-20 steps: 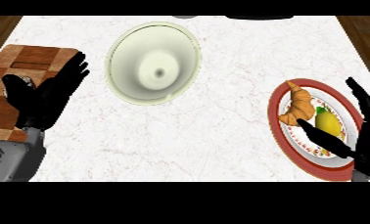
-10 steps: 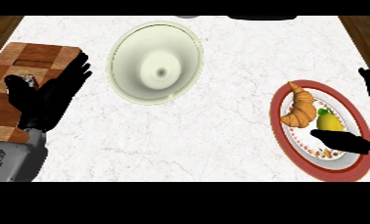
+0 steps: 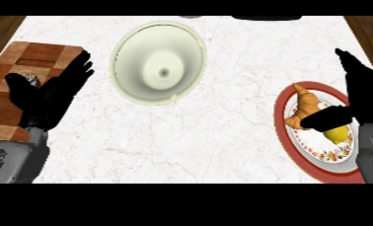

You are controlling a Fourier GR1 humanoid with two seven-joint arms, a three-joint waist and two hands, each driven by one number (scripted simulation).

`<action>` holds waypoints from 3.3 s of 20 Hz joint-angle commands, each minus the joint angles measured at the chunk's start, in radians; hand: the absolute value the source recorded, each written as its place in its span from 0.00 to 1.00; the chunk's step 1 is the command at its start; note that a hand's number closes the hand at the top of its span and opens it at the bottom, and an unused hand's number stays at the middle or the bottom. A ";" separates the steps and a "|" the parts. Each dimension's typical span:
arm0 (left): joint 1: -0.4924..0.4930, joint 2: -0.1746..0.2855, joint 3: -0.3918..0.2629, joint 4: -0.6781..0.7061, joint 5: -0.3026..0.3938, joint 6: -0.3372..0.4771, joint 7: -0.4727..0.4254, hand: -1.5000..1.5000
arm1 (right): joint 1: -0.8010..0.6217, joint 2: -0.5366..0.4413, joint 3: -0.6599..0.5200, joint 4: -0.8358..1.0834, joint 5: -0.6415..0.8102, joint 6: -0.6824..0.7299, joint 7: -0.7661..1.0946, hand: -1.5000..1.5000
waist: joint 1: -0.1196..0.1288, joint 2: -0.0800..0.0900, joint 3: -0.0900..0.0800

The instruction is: Pick the lemon from the plate and place it in the bowl

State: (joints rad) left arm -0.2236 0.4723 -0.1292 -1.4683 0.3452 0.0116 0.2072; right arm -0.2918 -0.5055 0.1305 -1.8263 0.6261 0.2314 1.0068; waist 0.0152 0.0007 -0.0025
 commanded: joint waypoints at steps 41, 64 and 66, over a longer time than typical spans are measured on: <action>-0.013 -0.091 0.110 0.009 -0.095 -0.076 0.049 0.50 | -0.060 0.125 -0.113 0.427 0.135 0.177 -0.002 0.00 | -0.013 0.001 0.003; -0.025 -0.157 0.203 -0.002 -0.163 -0.143 0.096 0.50 | -0.045 0.086 -0.269 0.692 0.194 0.124 -0.266 0.00 | -0.014 0.000 0.003; 0.043 -0.154 0.208 -0.009 -0.182 -0.182 0.032 0.50 | -0.045 0.102 -0.259 0.742 0.225 0.074 -0.285 1.00 | -0.011 0.000 0.003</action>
State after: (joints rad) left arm -0.2167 0.3272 0.0715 -1.4901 0.1835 -0.1477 0.2803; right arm -0.3347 -0.3797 -0.1030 -1.1806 0.8415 0.3442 0.7930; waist 0.0025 -0.0008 -0.0013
